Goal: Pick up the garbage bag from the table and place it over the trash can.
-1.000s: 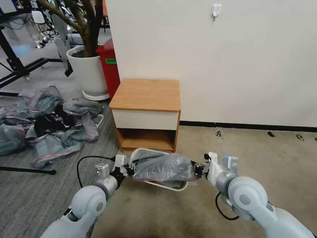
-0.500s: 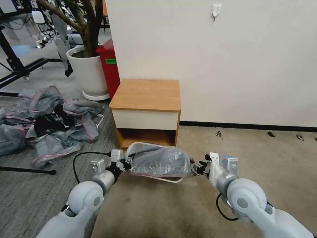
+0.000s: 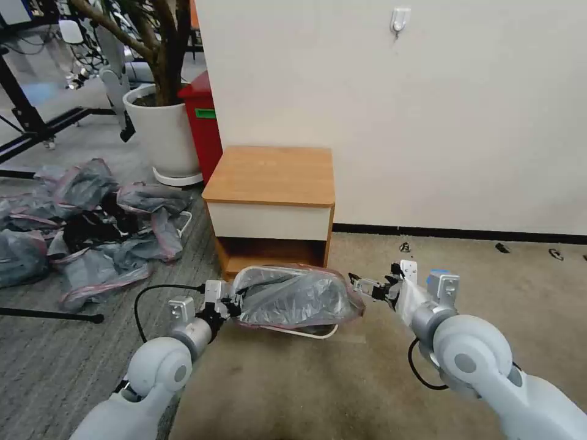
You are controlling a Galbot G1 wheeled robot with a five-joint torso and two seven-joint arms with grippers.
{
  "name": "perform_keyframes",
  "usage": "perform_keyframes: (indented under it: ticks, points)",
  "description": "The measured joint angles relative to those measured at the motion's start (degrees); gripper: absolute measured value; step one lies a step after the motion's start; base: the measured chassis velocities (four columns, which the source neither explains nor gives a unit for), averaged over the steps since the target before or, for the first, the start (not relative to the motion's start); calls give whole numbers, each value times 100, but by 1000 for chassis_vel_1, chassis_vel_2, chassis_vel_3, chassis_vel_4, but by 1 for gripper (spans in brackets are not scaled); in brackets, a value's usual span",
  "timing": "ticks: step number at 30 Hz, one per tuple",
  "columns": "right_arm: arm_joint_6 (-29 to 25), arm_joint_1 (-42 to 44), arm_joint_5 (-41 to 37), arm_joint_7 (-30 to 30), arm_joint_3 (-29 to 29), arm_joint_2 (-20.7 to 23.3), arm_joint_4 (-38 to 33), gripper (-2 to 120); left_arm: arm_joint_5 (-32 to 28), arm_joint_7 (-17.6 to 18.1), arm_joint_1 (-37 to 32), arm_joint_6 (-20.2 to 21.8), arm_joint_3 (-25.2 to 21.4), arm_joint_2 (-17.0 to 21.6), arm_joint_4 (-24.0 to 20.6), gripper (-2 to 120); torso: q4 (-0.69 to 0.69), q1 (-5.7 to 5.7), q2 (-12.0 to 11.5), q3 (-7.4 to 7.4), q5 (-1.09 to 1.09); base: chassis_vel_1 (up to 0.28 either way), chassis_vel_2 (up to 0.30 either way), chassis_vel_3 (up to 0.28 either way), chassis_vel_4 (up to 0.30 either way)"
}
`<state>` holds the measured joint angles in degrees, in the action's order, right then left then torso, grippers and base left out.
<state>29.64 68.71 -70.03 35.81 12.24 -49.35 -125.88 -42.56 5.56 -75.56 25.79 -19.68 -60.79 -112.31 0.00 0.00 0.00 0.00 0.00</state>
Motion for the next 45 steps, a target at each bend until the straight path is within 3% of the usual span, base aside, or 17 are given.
perform_keyframes:
  ticks: [12,24,28,32,45]
  points:
    - [-58,378,-1087,538,808,-435,-481,100,-114,2,51,-135,-313,-155,53,3,1,0,0,0,-1,0,0,0,0]
    - [130,1328,-1130,585,572,-1439,-955,99,-159,8,60,-162,-450,-252,47,3,0,0,0,0,-1,0,0,0,0]
    - [157,1429,-1856,819,589,-1784,-1337,96,-157,8,66,-165,-439,-275,64,3,0,0,0,0,-2,0,0,0,0]
    - [120,1240,-2401,1048,579,-2027,-1279,96,-150,9,71,-166,-416,-315,68,3,0,0,0,0,-1,0,0,0,0]
    - [-28,895,-2518,1080,455,-2361,-844,96,-118,18,62,-167,-325,-450,60,3,1,0,0,0,0,0,0,0,0]
